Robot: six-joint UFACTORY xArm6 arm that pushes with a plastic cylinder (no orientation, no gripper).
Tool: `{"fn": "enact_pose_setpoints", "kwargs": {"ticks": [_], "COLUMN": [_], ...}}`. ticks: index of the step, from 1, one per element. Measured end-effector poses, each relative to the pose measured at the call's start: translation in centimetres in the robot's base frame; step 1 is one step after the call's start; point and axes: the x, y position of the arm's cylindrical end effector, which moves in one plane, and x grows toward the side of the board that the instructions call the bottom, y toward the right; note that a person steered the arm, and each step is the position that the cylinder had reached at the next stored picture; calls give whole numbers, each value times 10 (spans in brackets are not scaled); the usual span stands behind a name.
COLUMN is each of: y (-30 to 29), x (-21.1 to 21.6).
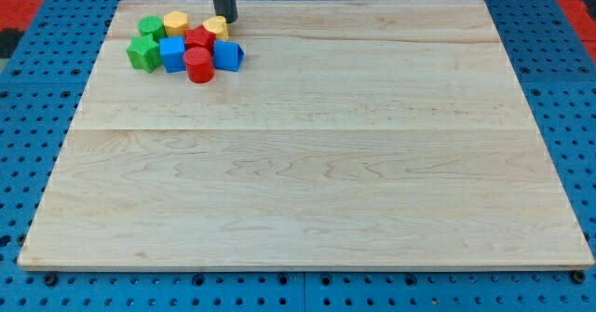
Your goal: Push the yellow heart to the left of the blue triangle
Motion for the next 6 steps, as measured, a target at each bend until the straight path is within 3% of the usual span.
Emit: {"fn": "enact_pose_setpoints", "kwargs": {"ticks": [3, 4, 6], "y": [0, -6, -12], "x": [51, 37, 68]}}
